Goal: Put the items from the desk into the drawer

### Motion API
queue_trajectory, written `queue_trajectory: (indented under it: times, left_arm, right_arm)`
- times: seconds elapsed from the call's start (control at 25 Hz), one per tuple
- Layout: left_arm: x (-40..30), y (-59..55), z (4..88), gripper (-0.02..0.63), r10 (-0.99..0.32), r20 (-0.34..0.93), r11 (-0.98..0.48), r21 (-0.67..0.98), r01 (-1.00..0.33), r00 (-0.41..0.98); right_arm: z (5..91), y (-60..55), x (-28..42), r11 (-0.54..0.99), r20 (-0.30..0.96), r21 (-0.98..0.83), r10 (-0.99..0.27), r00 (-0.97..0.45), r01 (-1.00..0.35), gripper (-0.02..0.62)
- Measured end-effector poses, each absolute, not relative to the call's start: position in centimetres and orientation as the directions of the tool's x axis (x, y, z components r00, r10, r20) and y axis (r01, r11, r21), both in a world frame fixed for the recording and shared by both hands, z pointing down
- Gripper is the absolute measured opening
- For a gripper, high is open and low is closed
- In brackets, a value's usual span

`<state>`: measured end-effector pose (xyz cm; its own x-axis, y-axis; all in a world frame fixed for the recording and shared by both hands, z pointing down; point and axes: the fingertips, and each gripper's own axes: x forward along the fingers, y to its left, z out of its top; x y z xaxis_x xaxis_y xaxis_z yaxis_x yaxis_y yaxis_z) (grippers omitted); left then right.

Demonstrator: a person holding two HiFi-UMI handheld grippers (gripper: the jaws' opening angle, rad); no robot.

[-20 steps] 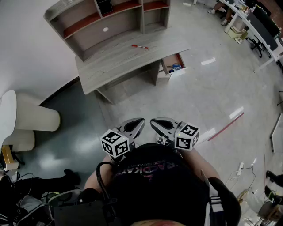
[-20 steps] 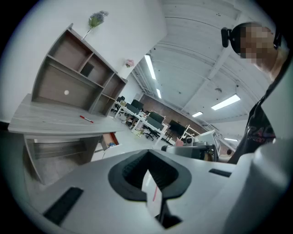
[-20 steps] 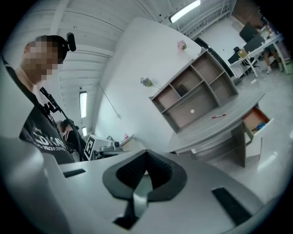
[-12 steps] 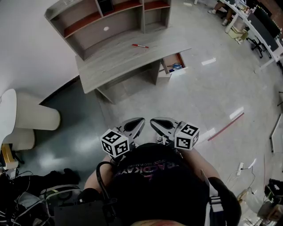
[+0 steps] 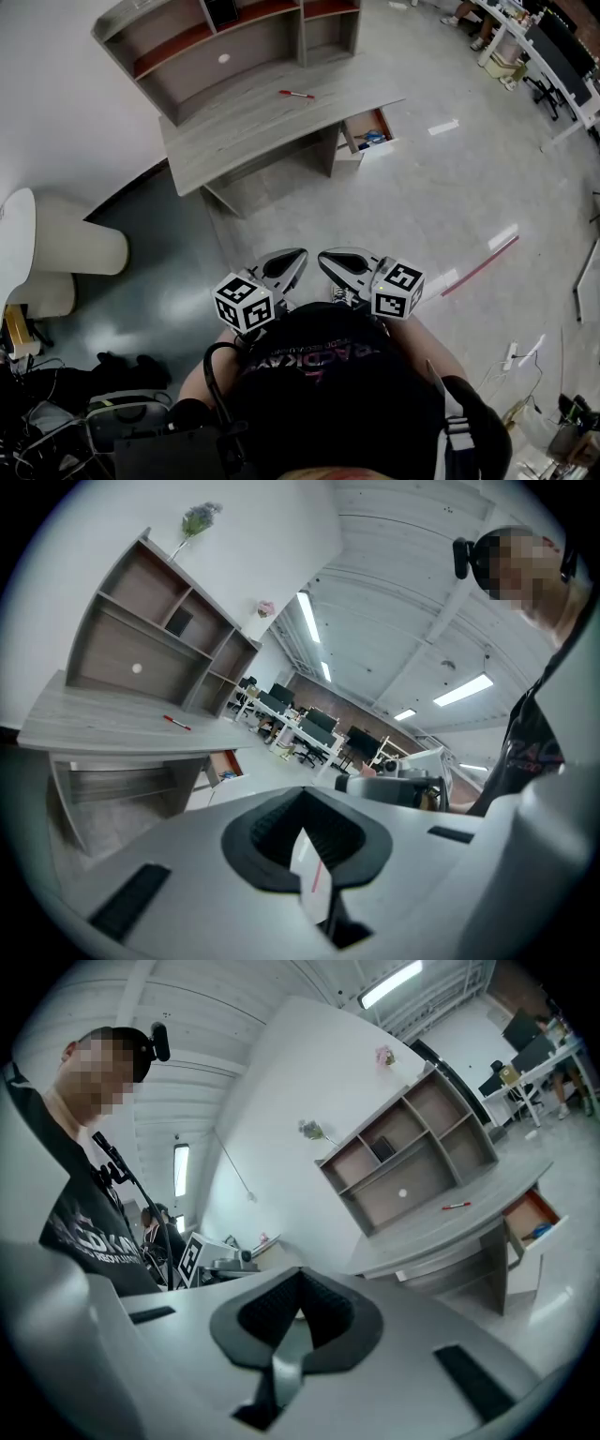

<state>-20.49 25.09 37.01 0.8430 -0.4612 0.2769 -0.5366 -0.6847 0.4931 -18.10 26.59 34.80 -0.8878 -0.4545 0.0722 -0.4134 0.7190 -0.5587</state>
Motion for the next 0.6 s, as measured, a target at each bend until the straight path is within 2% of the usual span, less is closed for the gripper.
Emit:
queue_trajectory:
  times: [0.6]
  left_arm:
    - [-18.4, 22.8, 37.3, 0.011, -0.483, 0.295, -0.659, 0.497, -0.564, 0.824]
  right_arm:
    - [35.9, 23.6, -15.3, 0.699, 0.090, -0.581, -0.454, -0.886, -0.417, 0.012]
